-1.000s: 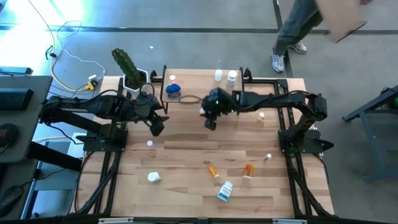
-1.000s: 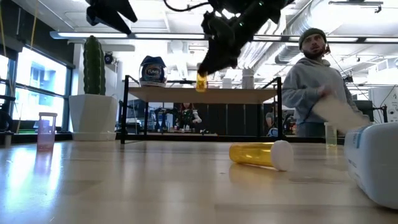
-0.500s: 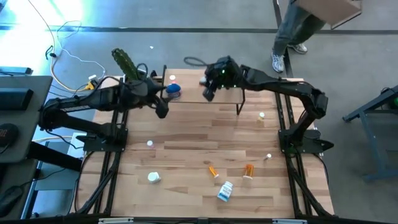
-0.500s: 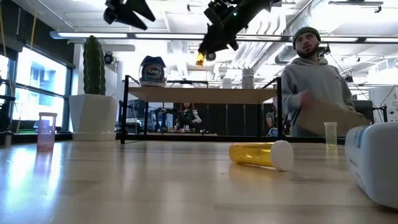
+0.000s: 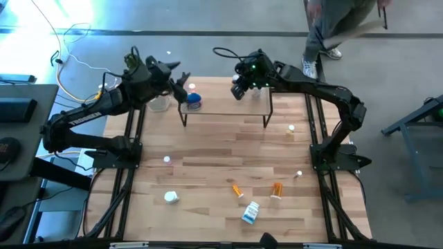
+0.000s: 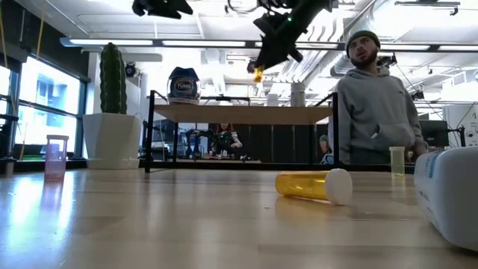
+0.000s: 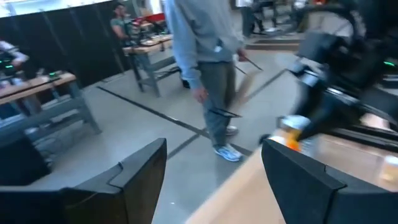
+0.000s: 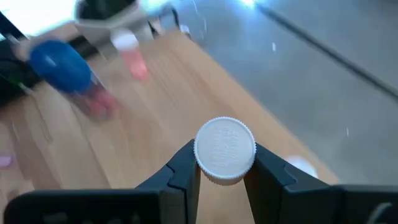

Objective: Pick and place medicine bottles onto shelf by color
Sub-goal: Put the orange small pill bottle on the shelf

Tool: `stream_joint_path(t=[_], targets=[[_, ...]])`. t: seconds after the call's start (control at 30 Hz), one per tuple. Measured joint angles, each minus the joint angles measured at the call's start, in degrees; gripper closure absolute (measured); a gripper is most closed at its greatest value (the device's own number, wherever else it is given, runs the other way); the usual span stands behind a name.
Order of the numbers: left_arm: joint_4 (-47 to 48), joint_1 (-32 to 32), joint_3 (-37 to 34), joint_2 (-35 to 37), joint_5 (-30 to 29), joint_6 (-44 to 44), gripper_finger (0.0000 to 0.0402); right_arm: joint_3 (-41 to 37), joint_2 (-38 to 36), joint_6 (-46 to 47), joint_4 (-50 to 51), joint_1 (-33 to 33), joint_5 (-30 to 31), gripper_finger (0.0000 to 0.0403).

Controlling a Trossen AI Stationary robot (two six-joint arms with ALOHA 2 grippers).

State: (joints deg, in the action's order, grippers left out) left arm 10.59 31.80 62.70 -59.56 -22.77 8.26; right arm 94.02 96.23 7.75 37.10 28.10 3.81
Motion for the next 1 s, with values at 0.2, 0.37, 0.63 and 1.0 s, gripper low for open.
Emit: stream_joint_path(t=[0.2,0.37,0.63,1.0], targets=[[-1.03,6.06,0.0,-0.01,7.55,-0.08,0.0147,0.0,1.2,2.96,4.02,0.0,0.08,0.0315],[-1.58,9.25,0.0,-0.01,12.37,-0.06,0.0147,0.0,2.49,6.51,5.32,-0.52,-0.17,0.0315],[-1.7,11.36,0.0,-0.01,15.29,0.51,0.0147,0.0,5.62,7.27,6.57,-2.51,0.04,0.0315],[-1.48,11.36,0.0,-0.01,15.58,1.61,0.0147,0.0,7.08,7.26,7.63,-3.52,2.56,0.0315]])
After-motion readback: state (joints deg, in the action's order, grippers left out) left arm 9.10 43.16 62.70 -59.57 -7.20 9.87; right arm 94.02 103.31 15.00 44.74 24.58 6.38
